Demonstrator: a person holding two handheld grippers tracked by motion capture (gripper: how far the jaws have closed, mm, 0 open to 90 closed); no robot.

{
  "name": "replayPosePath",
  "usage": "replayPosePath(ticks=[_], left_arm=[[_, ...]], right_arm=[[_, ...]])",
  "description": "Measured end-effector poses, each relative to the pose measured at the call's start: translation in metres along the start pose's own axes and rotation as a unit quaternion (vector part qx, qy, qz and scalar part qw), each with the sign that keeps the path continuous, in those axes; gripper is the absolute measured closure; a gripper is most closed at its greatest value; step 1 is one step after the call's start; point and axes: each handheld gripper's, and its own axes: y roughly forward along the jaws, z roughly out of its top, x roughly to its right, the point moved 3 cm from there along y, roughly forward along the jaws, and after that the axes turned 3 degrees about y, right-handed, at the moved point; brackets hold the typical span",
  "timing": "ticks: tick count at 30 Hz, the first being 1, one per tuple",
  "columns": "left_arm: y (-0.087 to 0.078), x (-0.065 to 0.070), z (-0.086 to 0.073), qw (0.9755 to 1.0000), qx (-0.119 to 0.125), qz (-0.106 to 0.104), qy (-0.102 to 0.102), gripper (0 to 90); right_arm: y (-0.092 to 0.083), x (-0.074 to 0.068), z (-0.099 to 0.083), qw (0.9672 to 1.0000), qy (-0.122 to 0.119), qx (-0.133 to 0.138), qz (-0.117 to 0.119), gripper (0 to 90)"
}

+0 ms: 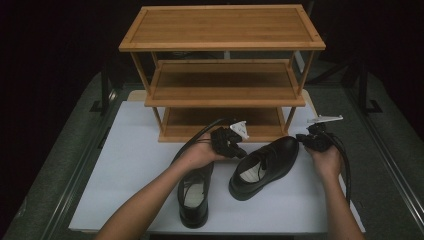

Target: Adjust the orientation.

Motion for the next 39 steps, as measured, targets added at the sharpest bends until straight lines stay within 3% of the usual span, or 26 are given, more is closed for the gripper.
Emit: replayPosePath(ticks=[12,16,20,24,25,29,30,32,33,36,37,38,39], left_arm=[[0.001,0.010,0.000,0.9999,-0.002,-0.007,0.016,90.0],[-0.001,0.010,-0.002,0.9999,-0.002,-0.006,0.014,90.0],[-0.012,0.007,-0.006,0.9999,0.013,0.004,0.002,90.0],[-0.030,0.005,-0.014,0.9993,0.029,0.020,-0.015,90.0],[-0.036,0.005,-0.017,0.9989,0.035,0.025,-0.020,90.0],[-0.062,0.008,-0.040,0.9949,0.068,0.052,-0.055,90.0],[-0.062,0.008,-0.040,0.9949,0.068,0.052,-0.055,90.0],[-0.073,0.008,-0.054,0.9921,0.079,0.069,-0.069,90.0],[-0.084,0.009,-0.068,0.9884,0.090,0.087,-0.086,90.0],[-0.094,0.011,-0.083,0.9850,0.092,0.105,-0.101,90.0],[-0.104,0.014,-0.098,0.9806,0.104,0.119,-0.117,90.0],[-0.108,0.016,-0.105,0.9782,0.106,0.128,-0.125,90.0],[-0.108,0.016,-0.105,0.9782,0.106,0.128,-0.125,89.9]], right_arm=[[0.021,-0.045,0.015,0.9984,-0.043,-0.004,0.036,89.9],[0.020,-0.044,0.016,0.9985,-0.035,0.002,0.042,89.8],[0.011,-0.039,0.013,0.9986,-0.031,0.008,0.042,89.8],[-0.008,-0.035,0.001,0.9982,-0.034,0.017,0.046,89.8],[-0.019,-0.037,-0.008,0.9976,-0.036,0.023,0.055,89.8],[-0.037,-0.045,-0.024,0.9957,-0.046,0.034,0.073,89.7],[-0.037,-0.045,-0.024,0.9957,-0.046,0.034,0.073,89.7],[-0.045,-0.051,-0.034,0.9945,-0.045,0.037,0.087,89.7],[-0.052,-0.057,-0.043,0.9934,-0.048,0.042,0.096,89.8],[-0.058,-0.062,-0.051,0.9924,-0.052,0.046,0.102,89.8],[-0.062,-0.068,-0.060,0.9915,-0.054,0.046,0.109,89.8],[-0.064,-0.071,-0.064,0.9912,-0.058,0.045,0.110,89.8],[-0.064,-0.071,-0.064,0.9912,-0.058,0.045,0.110,89.8]])
